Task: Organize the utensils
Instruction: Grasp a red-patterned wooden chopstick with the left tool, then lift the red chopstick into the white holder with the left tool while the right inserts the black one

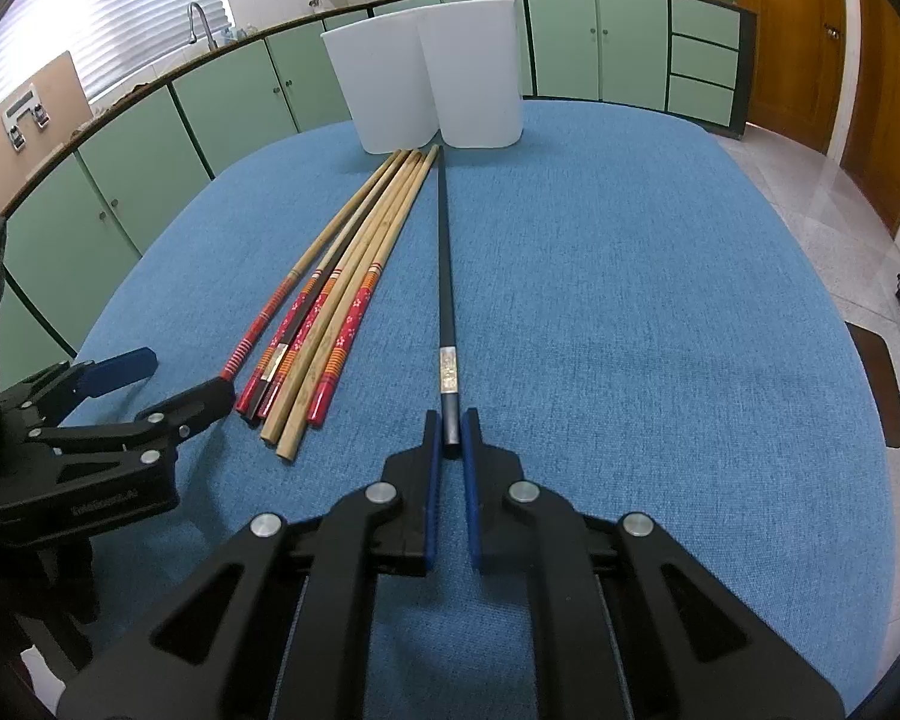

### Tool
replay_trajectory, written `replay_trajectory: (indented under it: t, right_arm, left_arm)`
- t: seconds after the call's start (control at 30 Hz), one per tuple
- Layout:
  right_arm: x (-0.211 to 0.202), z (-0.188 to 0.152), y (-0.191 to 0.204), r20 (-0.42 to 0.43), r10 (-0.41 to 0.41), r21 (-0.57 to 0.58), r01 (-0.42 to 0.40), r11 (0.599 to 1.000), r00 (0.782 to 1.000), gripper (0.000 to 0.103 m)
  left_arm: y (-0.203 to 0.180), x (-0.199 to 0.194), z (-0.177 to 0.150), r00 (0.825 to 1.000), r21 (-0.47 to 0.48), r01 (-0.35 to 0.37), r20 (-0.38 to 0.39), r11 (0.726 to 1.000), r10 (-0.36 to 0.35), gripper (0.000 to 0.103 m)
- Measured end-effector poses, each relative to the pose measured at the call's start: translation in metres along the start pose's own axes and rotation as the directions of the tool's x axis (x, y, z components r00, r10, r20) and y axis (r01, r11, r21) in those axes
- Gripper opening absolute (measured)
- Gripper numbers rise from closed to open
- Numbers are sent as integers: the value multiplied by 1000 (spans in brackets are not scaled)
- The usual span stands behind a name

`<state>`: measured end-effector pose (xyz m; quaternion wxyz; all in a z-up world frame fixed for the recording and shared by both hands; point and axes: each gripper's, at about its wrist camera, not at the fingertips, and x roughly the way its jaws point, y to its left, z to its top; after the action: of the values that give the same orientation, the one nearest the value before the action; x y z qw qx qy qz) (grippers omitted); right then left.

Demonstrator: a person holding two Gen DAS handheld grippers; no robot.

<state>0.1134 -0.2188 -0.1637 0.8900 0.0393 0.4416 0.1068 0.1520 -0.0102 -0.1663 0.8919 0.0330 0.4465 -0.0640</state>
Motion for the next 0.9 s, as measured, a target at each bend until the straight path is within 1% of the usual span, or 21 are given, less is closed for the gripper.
replay_trajectory:
  t: [0.13,0.17,0.23,0.3,0.33,0.4,0.43,0.5,0.53,0.63,0.7,0.8,0.9]
  right_arm:
    - [1,0,0,-2,0,0,0,1000,1000,7]
    - [1,0,0,-2,-3,-3,3,1000,1000,7]
    - [1,0,1,-1,-6,-6,6,1000,1000,7]
    - [1,0,0,-1,-6,-6,6,1000,1000,7]
    - [1,0,0,-1,-5,-5,5,1000,1000,7]
    - [1,0,0,0,-2,-4,2,1000,1000,6]
    - [1,0,-1,1,-1,-3,1,1000,1000,6]
    - [1,0,-1,1,0,-2,0,1000,1000,6]
    - [1,0,-1,2,0,-2,0,1000,1000,6]
    - [-1,0,-3,4,8,2,-8,1000,1000,6]
    - [-3,0,-3,3,3,-11,-3,1000,1000,6]
    - [-9,1,-4,10,-1,-18,1,1000,1000,6]
    - [-22,7,-7,36,-1,-20,1,1000,999,6]
  left_arm:
    - [-2,0,0,1000,4,-8,0,1000,8,82]
    - [-2,0,0,1000,7,-9,2,1000,9,79]
    - [-4,-2,0,1000,10,-1,9,1000,1,70]
    - [-7,-4,0,1000,16,16,17,1000,-16,51]
    - [-9,-5,0,999,19,29,20,999,-30,46]
    - [-12,-6,-1,998,24,49,25,999,-50,28]
    - [-14,-6,-1,998,28,54,26,998,-54,24]
    - [-18,-6,-1,998,37,64,25,997,-65,10]
    - [-19,-6,0,997,39,69,24,997,-70,7]
    - [-22,-7,1,998,42,66,17,997,-67,6]
    - [-21,-13,4,997,35,77,16,996,-78,6]
    - [-22,-29,9,997,62,53,47,997,-56,6]
    - [-21,-48,15,996,75,41,80,996,-47,6]
